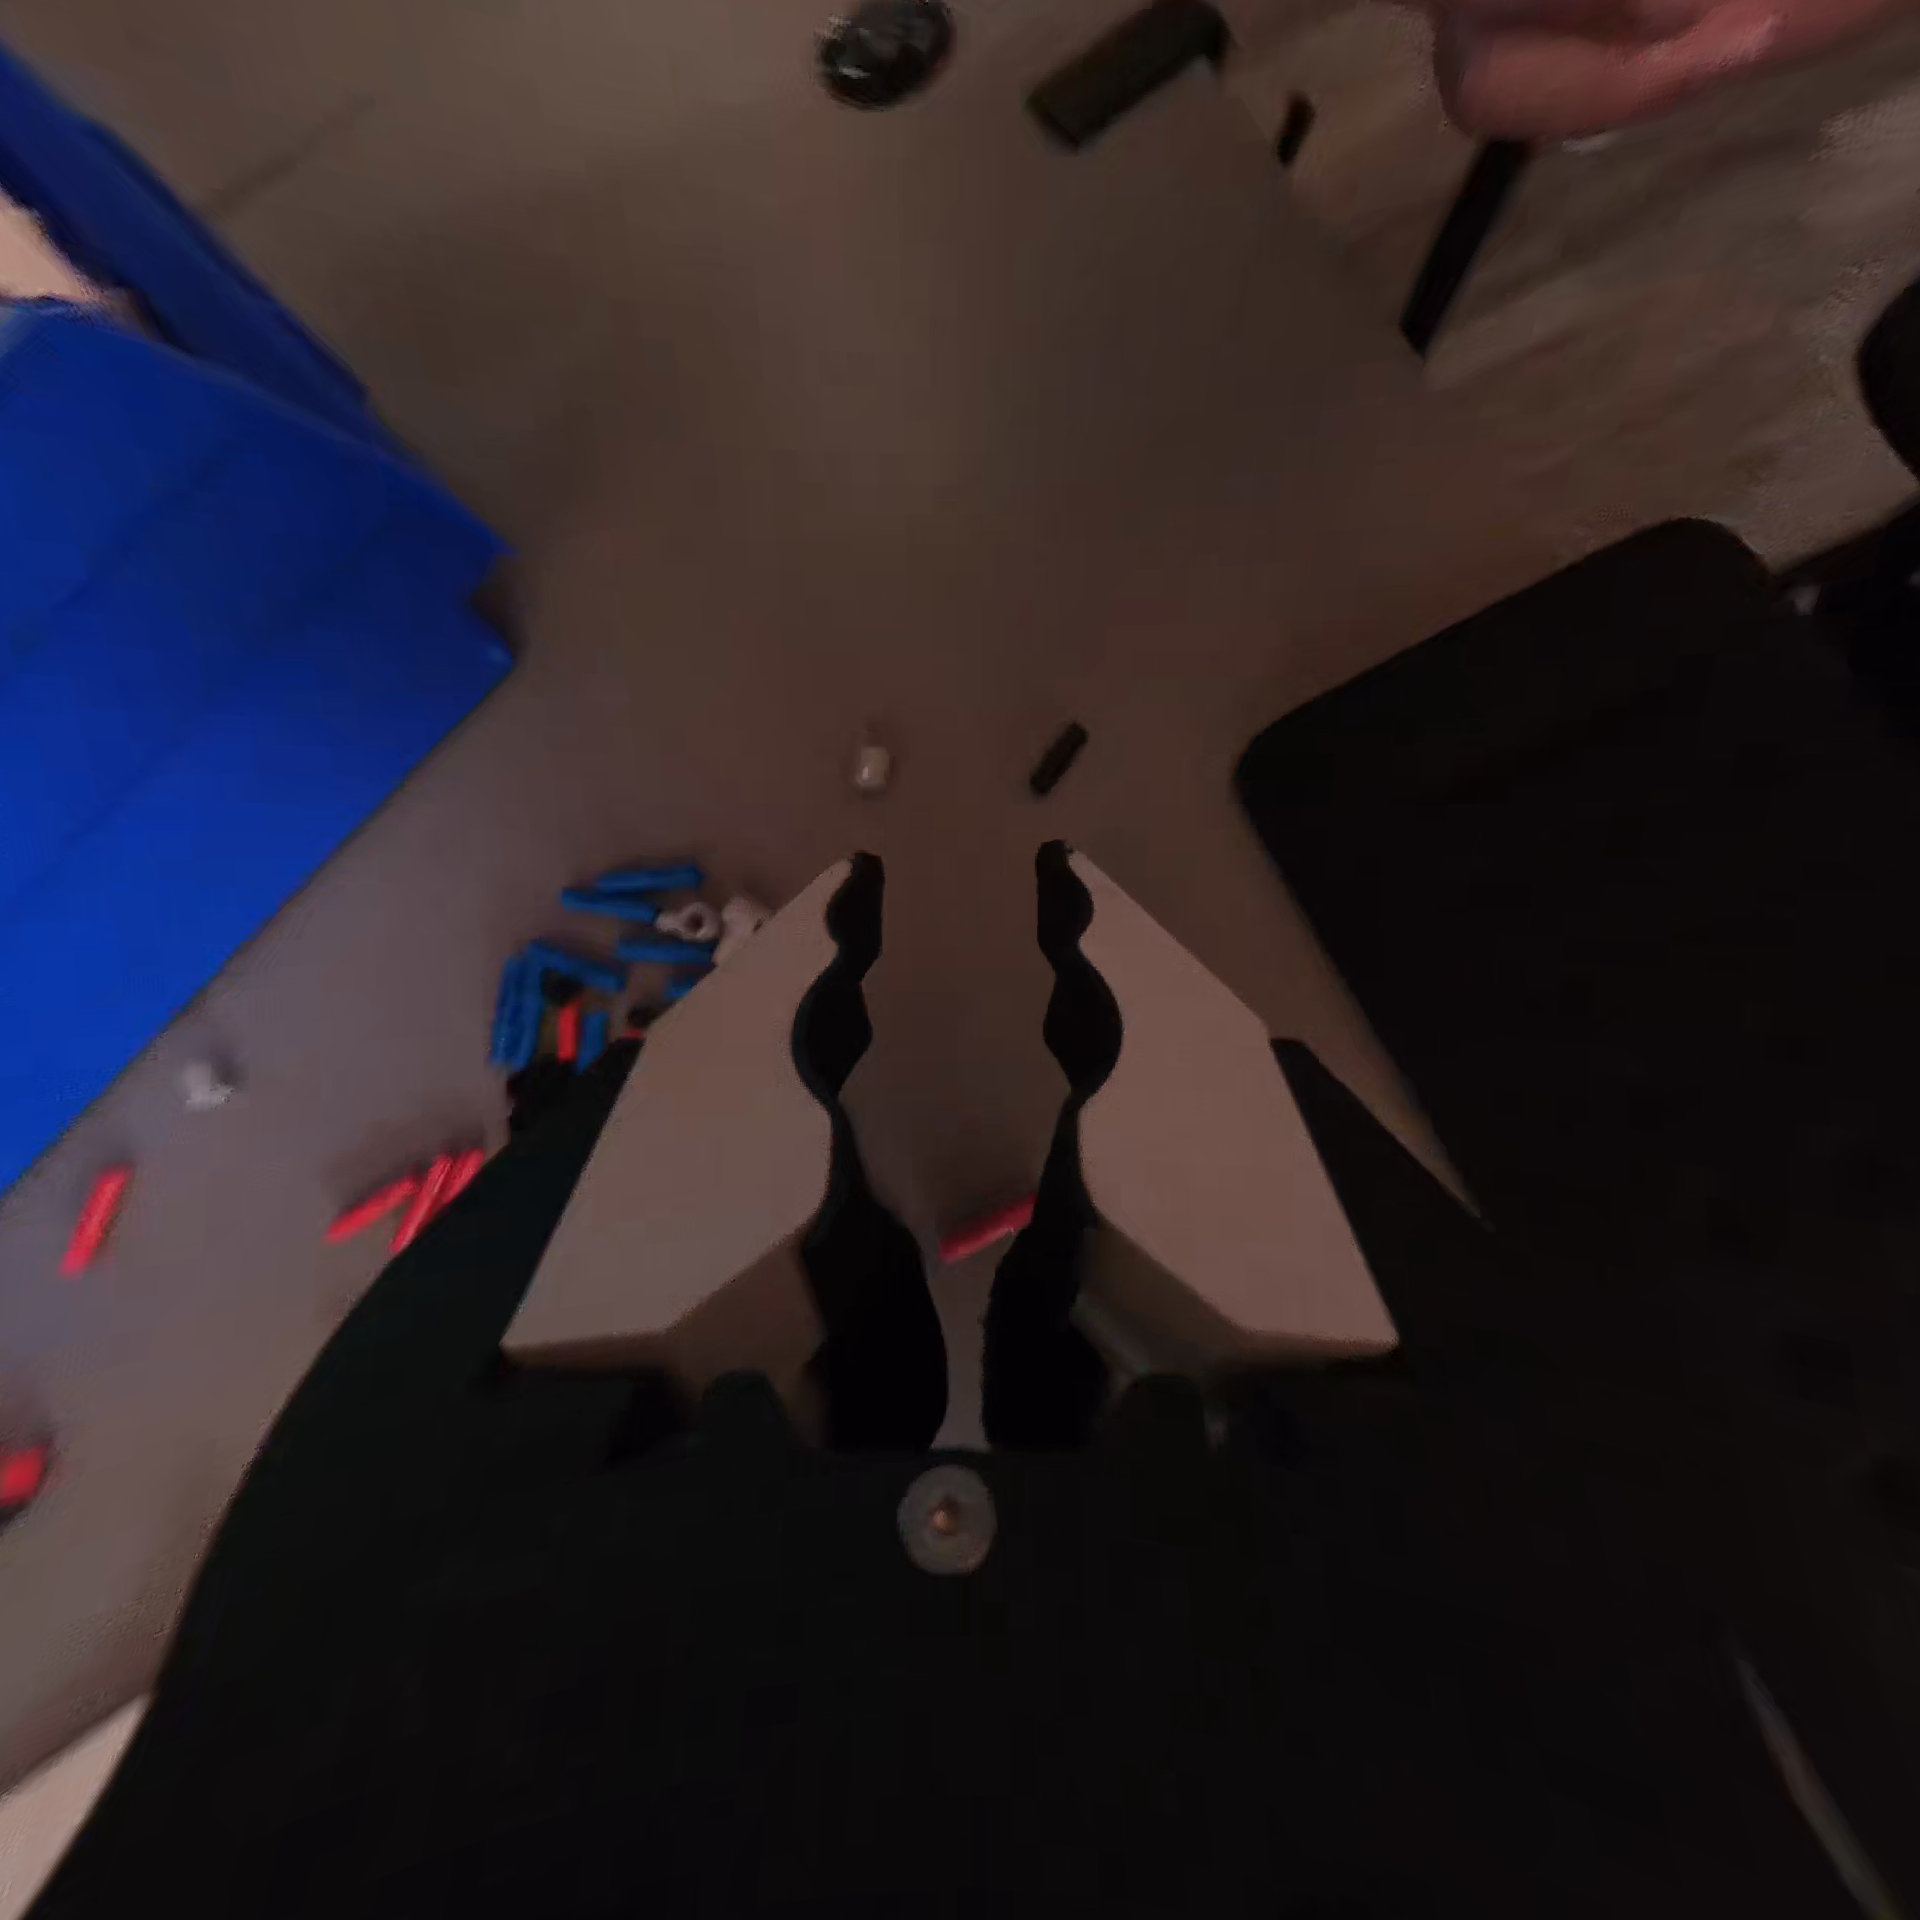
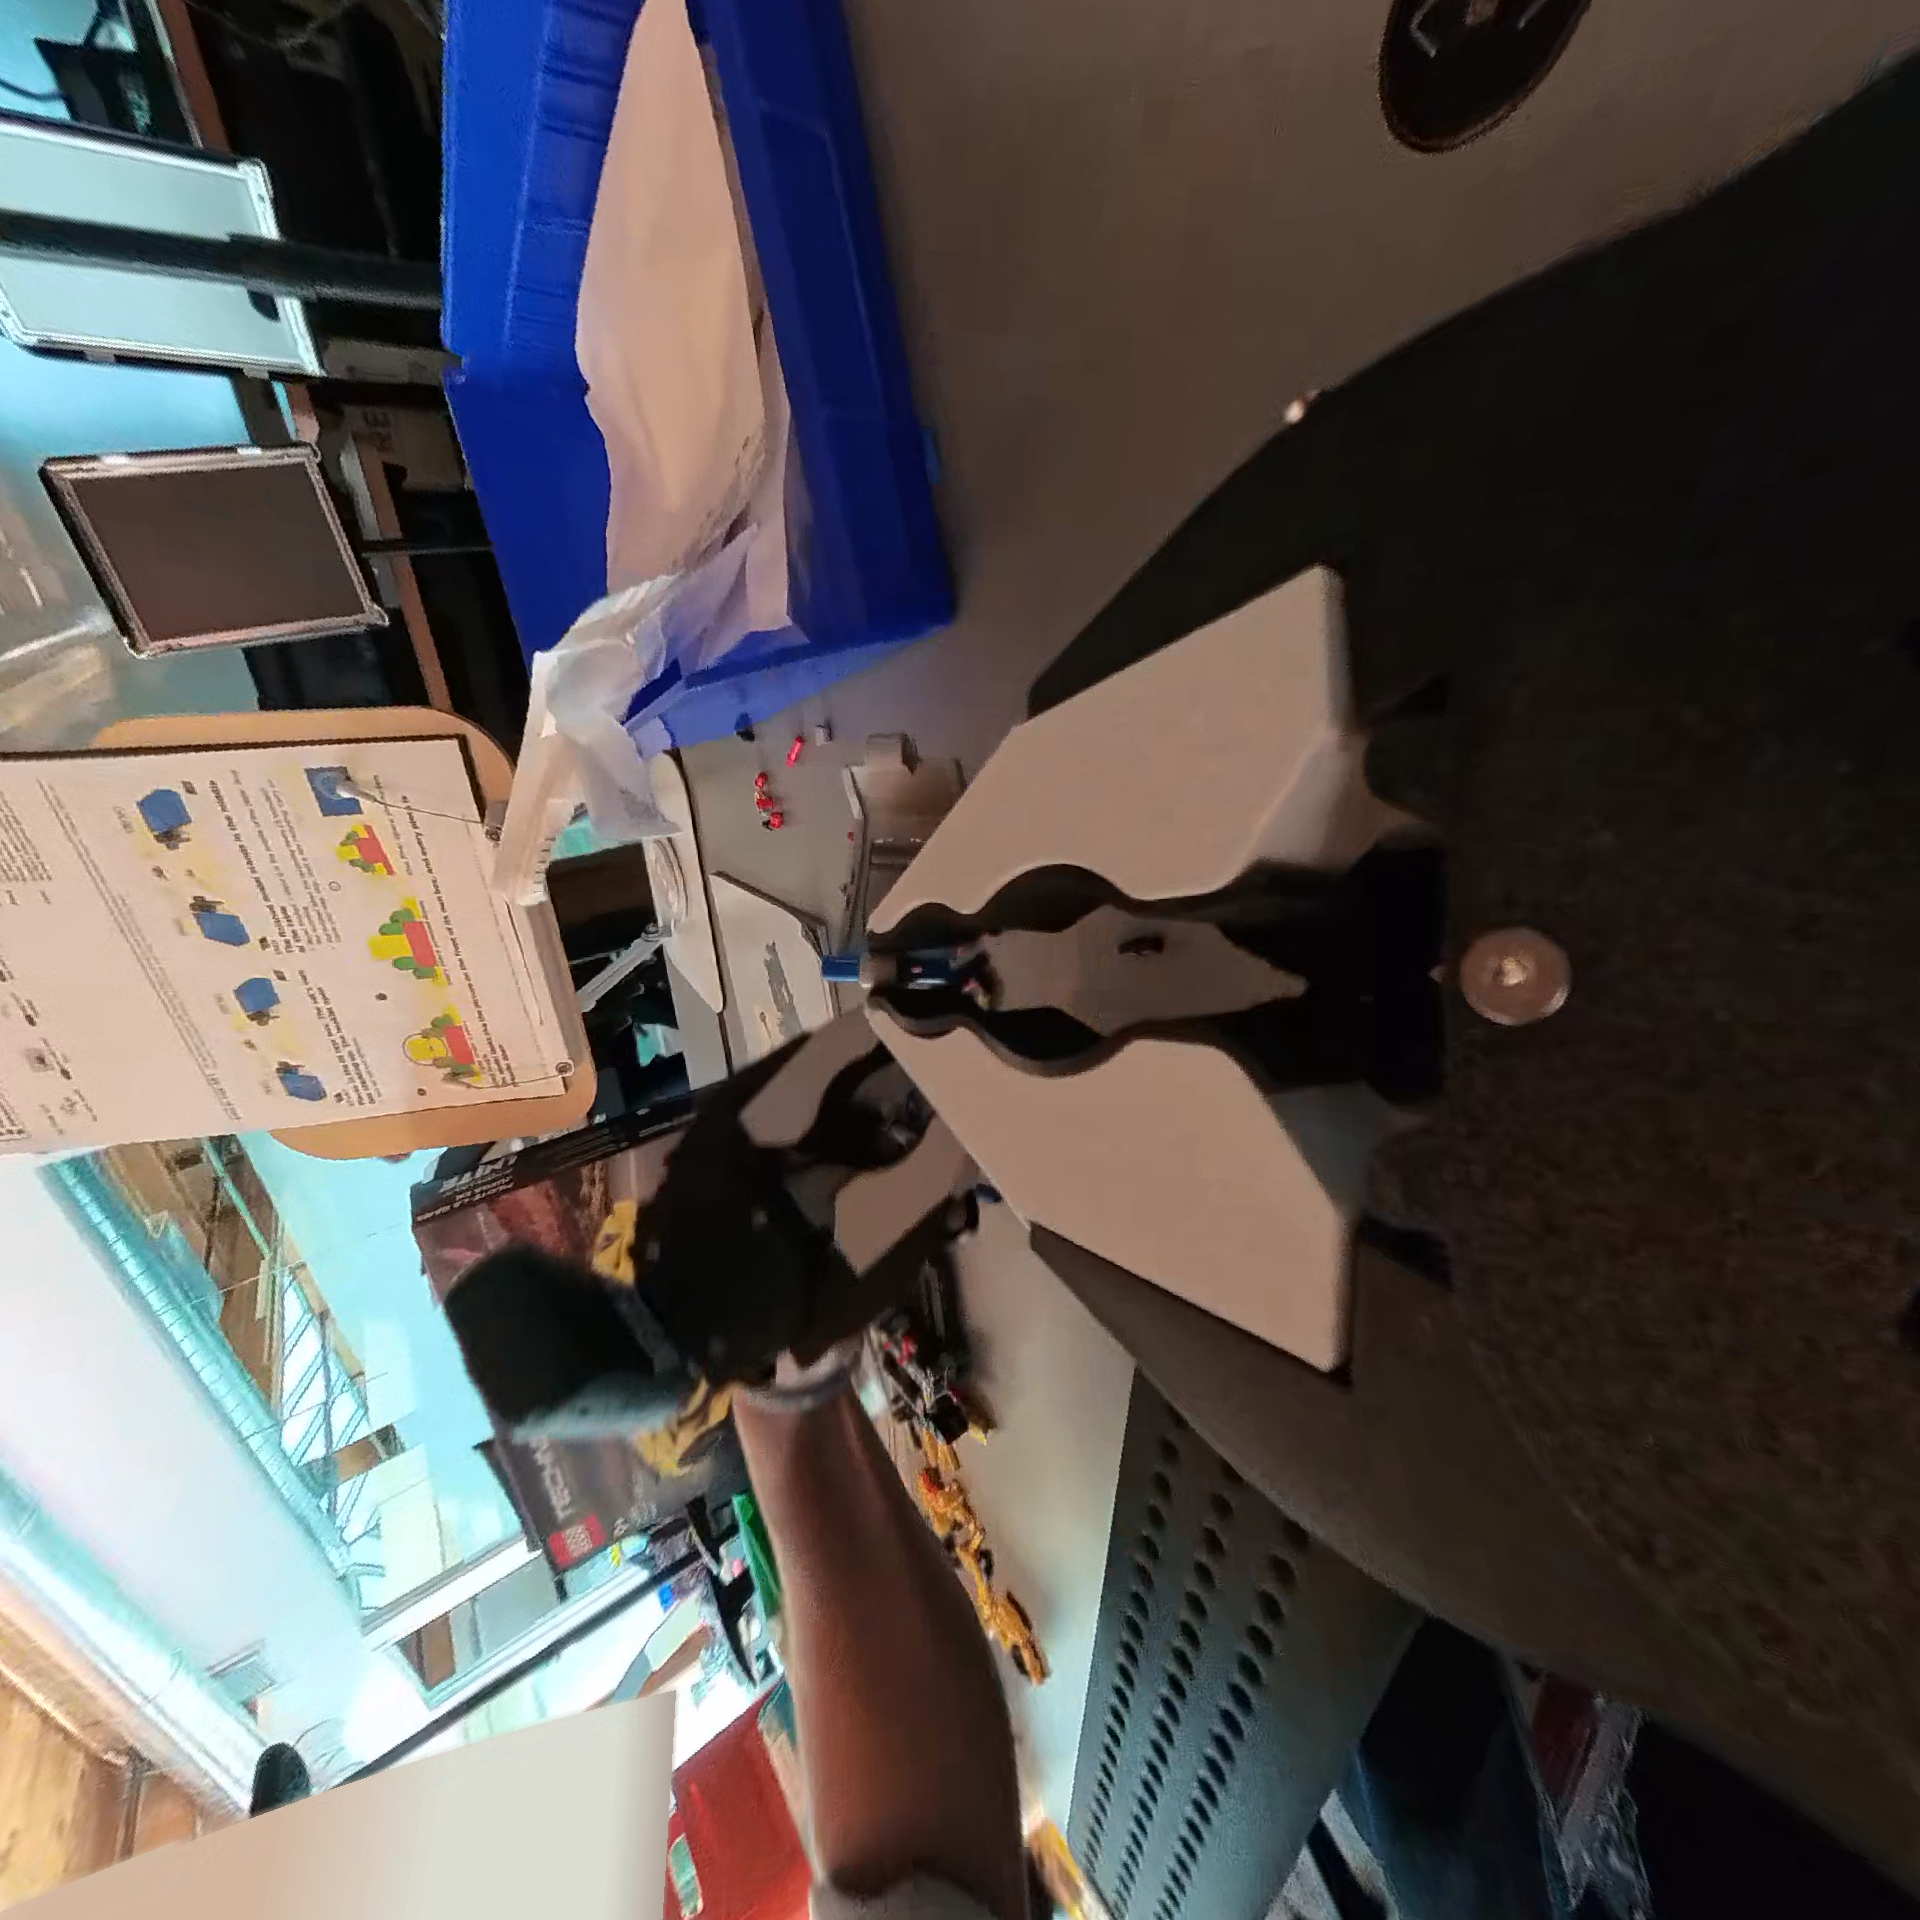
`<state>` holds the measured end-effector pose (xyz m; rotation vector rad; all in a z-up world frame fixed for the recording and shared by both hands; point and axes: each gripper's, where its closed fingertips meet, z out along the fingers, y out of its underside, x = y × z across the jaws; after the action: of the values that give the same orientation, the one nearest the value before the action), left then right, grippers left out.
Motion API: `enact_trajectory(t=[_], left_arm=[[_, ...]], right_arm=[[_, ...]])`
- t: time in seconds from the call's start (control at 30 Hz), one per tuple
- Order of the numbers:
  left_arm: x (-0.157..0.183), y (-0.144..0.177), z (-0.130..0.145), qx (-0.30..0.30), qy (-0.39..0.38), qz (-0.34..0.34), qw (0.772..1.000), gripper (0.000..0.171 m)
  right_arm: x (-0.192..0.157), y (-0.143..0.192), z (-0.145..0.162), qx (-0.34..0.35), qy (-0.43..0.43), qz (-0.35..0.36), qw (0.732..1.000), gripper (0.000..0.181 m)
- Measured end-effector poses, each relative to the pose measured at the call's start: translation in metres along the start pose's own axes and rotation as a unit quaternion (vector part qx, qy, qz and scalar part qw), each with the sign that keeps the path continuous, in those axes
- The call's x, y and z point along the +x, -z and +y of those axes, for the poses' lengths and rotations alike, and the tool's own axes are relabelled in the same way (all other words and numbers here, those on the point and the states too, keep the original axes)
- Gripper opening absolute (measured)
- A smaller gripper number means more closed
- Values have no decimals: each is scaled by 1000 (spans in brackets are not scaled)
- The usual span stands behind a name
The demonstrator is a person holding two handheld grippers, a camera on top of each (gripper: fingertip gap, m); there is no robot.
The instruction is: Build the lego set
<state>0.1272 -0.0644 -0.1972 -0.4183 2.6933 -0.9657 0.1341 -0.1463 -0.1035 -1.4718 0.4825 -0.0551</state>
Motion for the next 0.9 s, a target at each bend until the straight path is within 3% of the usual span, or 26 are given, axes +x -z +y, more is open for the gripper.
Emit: enact_trajectory(t=[0.1,0.2,0.43,0.9], left_arm=[[1,-15,-5,-2,-15,66,998,25],[-15,-24,-9,-8,-23,57,998,26],[-18,-39,-8,-19,-53,69,996,21],[-17,-37,-5,4,-48,85,995,8]], right_arm=[[-1,2,1,-1,-8,-16,1000,6],[-1,4,3,-5,-5,-17,1000,6],[1,7,2,1,-27,-26,999,6],[1,5,6,-5,-32,-33,999,6]])
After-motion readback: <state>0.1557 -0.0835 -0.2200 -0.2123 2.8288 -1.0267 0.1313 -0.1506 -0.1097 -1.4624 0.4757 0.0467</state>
